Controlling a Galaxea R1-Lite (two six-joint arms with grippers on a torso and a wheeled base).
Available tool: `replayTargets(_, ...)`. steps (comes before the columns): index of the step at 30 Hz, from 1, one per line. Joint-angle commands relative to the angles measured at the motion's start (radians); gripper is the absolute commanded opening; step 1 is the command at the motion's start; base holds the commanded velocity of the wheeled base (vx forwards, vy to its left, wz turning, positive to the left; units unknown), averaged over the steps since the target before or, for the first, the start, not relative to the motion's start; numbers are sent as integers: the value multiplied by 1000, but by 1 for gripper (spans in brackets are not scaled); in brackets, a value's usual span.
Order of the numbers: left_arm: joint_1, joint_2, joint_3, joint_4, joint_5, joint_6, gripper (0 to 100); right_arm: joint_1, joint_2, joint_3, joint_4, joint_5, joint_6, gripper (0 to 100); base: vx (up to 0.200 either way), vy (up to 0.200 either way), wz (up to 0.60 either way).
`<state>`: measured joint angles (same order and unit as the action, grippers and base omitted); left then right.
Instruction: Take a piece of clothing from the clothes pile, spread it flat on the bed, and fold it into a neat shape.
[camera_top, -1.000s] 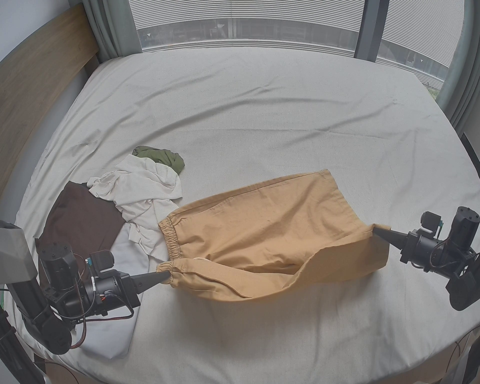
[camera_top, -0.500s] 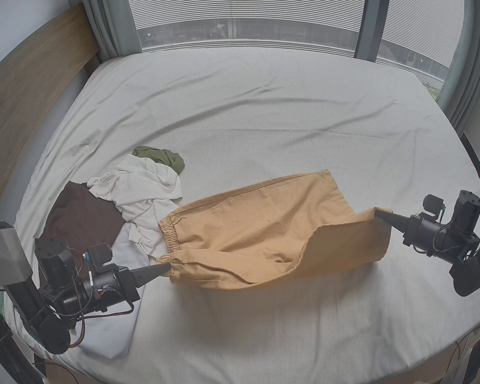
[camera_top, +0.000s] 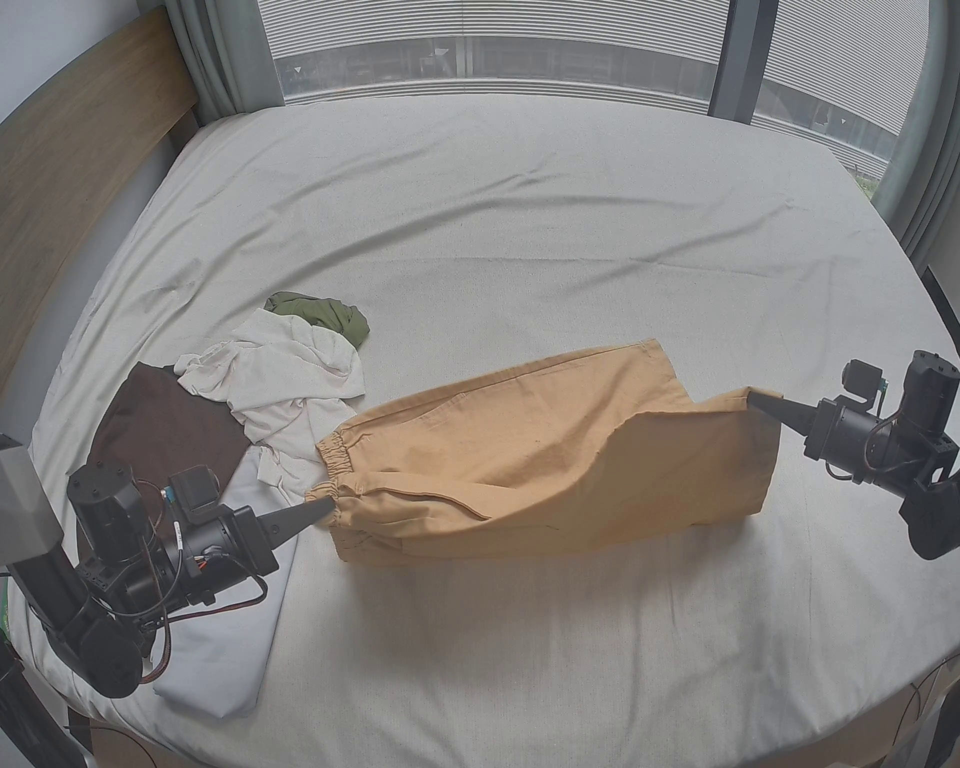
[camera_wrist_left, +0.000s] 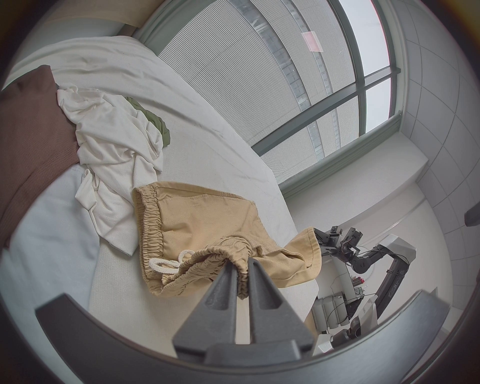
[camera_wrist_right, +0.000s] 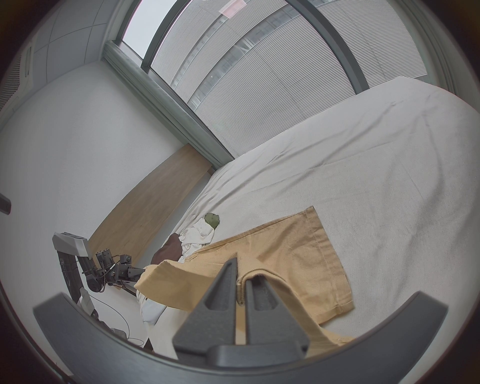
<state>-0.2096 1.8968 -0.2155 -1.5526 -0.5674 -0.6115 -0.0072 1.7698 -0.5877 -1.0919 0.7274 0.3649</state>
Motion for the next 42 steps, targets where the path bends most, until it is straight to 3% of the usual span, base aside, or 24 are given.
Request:
replayTargets(1, -1, 7, -10, 0, 18, -11, 0, 3, 0, -61, 40, 0, -3, 0, 0, 0, 0)
replayTargets(31, 18, 48, -67, 3, 69, -83, 0, 39, 160, -416, 230, -2, -4, 0, 0, 0, 0)
replayTargets(42, 16, 125, -133, 3, 182, -83, 0, 49, 252, -547, 300, -3, -7, 0, 0, 0, 0)
